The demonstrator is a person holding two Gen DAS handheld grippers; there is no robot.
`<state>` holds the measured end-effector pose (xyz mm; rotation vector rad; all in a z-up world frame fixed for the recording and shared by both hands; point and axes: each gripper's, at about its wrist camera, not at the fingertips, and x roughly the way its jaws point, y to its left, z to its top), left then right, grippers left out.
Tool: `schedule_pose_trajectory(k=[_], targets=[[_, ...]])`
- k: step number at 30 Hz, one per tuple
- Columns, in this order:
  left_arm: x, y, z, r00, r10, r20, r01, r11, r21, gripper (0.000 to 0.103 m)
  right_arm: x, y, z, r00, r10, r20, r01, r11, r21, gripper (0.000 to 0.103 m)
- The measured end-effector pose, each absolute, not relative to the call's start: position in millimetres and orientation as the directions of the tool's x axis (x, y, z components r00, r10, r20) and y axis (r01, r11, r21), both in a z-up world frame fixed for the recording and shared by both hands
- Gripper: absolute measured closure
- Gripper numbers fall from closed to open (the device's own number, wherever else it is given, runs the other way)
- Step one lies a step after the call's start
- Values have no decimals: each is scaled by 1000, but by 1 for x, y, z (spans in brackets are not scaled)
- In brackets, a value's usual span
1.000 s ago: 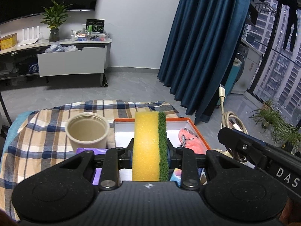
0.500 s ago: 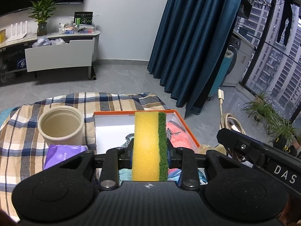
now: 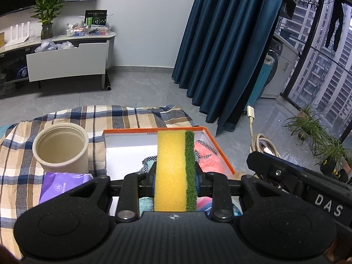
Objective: Organize soft objects
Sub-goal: 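Carry the sponge and white cable over the box with both grippers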
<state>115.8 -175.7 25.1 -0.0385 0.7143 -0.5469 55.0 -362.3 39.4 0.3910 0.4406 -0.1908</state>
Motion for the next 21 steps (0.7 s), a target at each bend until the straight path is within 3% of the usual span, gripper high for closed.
schedule_pose_trajectory(k=[14, 18, 21], targets=[[126, -178, 19, 617, -474, -628, 448, 868, -214, 72, 93, -378, 29, 869, -96, -486, 275, 909, 313, 84], [127, -179, 18, 614, -474, -631, 451, 867, -213, 72, 85, -385, 30, 876, -92, -473, 277, 899, 339, 72], [129, -182, 16, 607, -478, -635, 451, 865, -219, 72, 74, -386, 33, 884, -110, -455, 287, 895, 341, 70]])
